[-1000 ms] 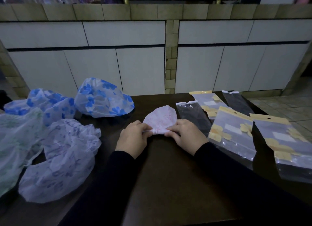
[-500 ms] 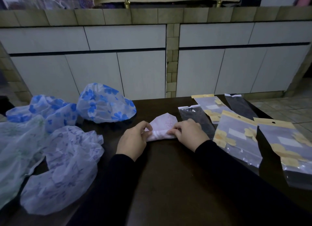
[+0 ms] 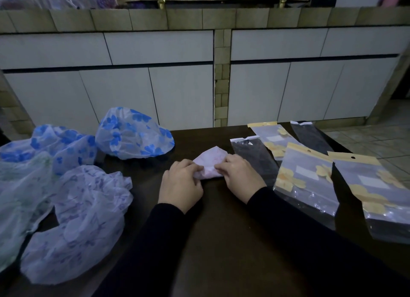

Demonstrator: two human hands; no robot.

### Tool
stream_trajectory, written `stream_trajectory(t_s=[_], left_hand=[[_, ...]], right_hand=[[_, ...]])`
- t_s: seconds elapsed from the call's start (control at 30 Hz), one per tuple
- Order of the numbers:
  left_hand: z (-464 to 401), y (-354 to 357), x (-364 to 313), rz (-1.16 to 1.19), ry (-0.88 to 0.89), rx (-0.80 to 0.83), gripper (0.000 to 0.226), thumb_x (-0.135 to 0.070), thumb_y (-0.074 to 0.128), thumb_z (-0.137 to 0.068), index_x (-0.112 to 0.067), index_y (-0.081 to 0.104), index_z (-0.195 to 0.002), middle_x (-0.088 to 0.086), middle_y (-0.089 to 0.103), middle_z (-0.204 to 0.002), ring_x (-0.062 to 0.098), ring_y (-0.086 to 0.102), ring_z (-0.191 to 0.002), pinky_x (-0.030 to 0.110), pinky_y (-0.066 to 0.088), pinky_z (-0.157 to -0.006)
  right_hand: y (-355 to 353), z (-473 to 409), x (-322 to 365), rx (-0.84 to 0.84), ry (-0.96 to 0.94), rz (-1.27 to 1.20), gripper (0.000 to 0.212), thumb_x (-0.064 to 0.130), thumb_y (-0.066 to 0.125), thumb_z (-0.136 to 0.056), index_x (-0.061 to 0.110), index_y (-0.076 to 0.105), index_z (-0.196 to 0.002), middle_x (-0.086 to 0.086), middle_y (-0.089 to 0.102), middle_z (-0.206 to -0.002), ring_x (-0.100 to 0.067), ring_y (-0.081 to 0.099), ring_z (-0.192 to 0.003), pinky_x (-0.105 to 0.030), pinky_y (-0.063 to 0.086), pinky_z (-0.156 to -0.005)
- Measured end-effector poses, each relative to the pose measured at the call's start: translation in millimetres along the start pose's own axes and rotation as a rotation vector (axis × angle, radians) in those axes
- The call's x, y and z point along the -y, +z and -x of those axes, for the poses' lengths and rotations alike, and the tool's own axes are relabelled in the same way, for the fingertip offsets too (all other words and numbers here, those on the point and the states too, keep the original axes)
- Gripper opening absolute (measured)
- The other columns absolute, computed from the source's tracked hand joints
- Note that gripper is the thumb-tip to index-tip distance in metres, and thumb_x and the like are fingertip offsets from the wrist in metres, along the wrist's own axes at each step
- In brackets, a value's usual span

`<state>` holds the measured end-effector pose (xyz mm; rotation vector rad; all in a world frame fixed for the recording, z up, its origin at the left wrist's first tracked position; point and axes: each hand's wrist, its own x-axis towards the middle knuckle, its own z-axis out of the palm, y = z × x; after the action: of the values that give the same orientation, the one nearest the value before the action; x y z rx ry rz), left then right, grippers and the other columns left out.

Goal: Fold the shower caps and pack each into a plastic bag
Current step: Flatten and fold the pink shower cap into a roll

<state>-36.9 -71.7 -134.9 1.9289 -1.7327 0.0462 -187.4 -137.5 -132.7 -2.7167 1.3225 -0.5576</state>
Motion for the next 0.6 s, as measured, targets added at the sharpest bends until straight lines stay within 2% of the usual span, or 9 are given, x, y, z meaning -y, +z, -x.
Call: stream_trajectory(t_s=[0.1, 0.17, 0.23, 0.3, 0.4, 0.5, 0.6], left_hand=[[1, 1, 11, 0.068, -0.049, 0.027, 0.029, -0.032, 0.064, -0.089, -0.029, 0.066, -0.119, -0.011, 0.059, -0.122, 0.008, 0.048, -0.114, 0.03, 0.04, -0.1], [-2, -2, 18, 0.148, -0.135, 0.051, 0.027, -0.026, 0.066, -0.089, -0.027, 0.068, -0.116, -0.005, 0.063, -0.122, 0.012, 0.053, -0.114, 0.03, 0.04, -0.102], [-3, -4, 18, 0.109, -0.165, 0.072, 0.028, -0.022, 0.062, -0.091, -0.024, 0.068, -0.118, 0.0, 0.064, -0.122, 0.015, 0.057, -0.114, 0.028, 0.041, -0.101], [-2, -4, 14, -0.012, -0.123, 0.071, 0.03, -0.022, 0.058, -0.093, -0.024, 0.065, -0.122, -0.002, 0.061, -0.125, 0.015, 0.055, -0.115, 0.029, 0.041, -0.1], [3, -4, 7, -0.116, -0.021, 0.008, 0.035, -0.035, 0.06, -0.09, -0.027, 0.061, -0.124, -0.01, 0.053, -0.127, 0.01, 0.049, -0.115, 0.033, 0.036, -0.1], [2, -3, 4, -0.114, 0.061, -0.017, 0.039, -0.037, 0.061, -0.089, -0.032, 0.055, -0.128, -0.01, 0.049, -0.123, 0.009, 0.044, -0.115, 0.031, 0.031, -0.099], [-2, -1, 2, -0.041, 0.08, 0.001, 0.028, -0.03, 0.059, -0.092, -0.034, 0.06, -0.119, -0.011, 0.052, -0.117, 0.008, 0.047, -0.111, 0.028, 0.032, -0.096]], right_hand=[[-3, 3, -1, 0.034, 0.008, 0.005, 0.03, 0.025, 0.046, -0.1, 0.015, 0.066, -0.119, -0.006, 0.056, -0.111, -0.021, 0.049, -0.108, -0.036, 0.041, -0.096], [-3, 3, -2, 0.063, 0.026, -0.003, 0.033, 0.036, 0.049, -0.098, 0.019, 0.063, -0.122, -0.004, 0.055, -0.113, -0.019, 0.048, -0.109, -0.035, 0.042, -0.097], [-2, 2, -4, 0.094, 0.067, -0.032, 0.038, 0.041, 0.053, -0.094, 0.025, 0.059, -0.128, -0.001, 0.054, -0.116, -0.018, 0.048, -0.111, -0.035, 0.044, -0.097], [-1, 0, -5, 0.098, 0.089, -0.05, 0.039, 0.042, 0.055, -0.093, 0.026, 0.058, -0.129, 0.001, 0.054, -0.117, -0.019, 0.049, -0.112, -0.035, 0.044, -0.098], [1, -2, -5, 0.084, 0.089, -0.046, 0.034, 0.039, 0.054, -0.094, 0.026, 0.061, -0.124, 0.0, 0.055, -0.116, -0.02, 0.049, -0.112, -0.035, 0.043, -0.098], [0, -3, -6, 0.093, 0.057, -0.014, 0.032, 0.036, 0.049, -0.097, 0.025, 0.061, -0.125, 0.0, 0.055, -0.119, -0.021, 0.048, -0.113, -0.035, 0.041, -0.099], [0, -3, -7, 0.085, 0.046, -0.014, 0.034, 0.034, 0.048, -0.098, 0.025, 0.057, -0.129, -0.001, 0.055, -0.124, -0.02, 0.048, -0.116, -0.036, 0.04, -0.102]])
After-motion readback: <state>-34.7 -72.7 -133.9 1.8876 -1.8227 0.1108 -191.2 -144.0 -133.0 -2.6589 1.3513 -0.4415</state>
